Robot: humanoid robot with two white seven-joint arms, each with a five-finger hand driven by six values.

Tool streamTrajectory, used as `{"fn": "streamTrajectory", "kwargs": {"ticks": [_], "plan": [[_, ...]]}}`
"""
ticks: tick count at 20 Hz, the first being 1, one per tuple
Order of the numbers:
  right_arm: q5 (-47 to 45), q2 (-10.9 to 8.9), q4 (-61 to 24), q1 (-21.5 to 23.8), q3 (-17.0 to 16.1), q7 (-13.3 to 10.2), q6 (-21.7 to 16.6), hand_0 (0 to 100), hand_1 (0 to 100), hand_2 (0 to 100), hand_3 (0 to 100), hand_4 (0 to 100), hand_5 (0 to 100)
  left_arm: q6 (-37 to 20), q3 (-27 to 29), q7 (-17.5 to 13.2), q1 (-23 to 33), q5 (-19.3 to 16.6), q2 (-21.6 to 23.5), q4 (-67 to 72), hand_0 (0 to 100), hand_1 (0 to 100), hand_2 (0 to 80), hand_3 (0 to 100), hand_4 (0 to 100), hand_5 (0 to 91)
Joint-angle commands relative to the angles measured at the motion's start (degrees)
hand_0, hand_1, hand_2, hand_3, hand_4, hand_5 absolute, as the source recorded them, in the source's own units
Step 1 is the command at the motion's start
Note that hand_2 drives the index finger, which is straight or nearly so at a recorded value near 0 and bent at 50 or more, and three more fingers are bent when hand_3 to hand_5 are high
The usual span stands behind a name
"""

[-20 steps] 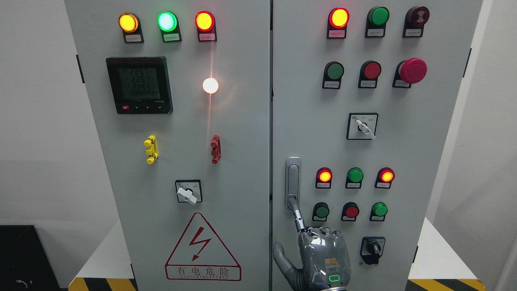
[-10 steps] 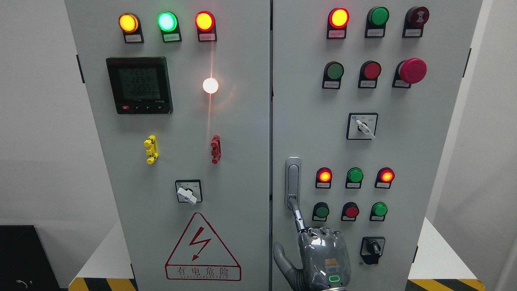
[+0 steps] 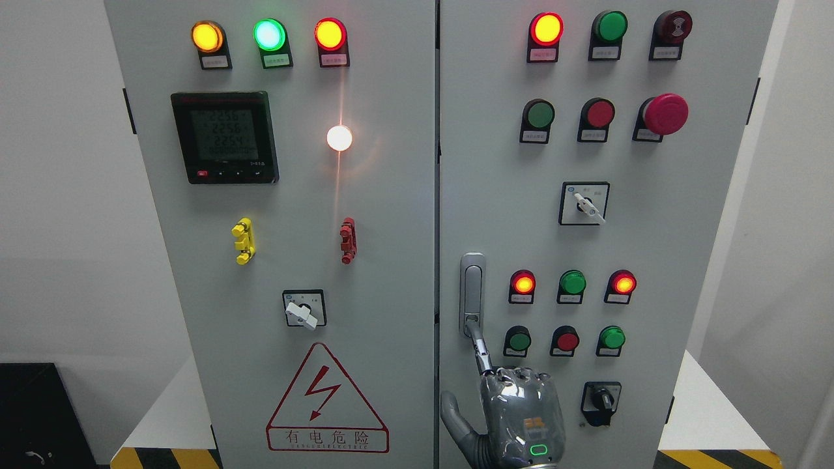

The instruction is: Release door handle

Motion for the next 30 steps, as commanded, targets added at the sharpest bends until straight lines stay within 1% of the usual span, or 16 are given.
{"fn": "streamTrajectory", "kwargs": {"ticks": [1,30], "plan": [[0.00,0.09,0.47,0.27,0.05,0.03,-0.08,49,30,4,100,100,100,-0.05,0.00,-0.05,0.00,0.00,0.00,-0.05,12,56,0.0,0,0,0.0],[0.00,0.09,0.29,0.71,0.05,0.03,0.00,49,30,5,100,100,100,-0.05,0.00,-0.05,0.00,0.00,0.00,0.03,12,56,0.0,0,0,0.0]]}}
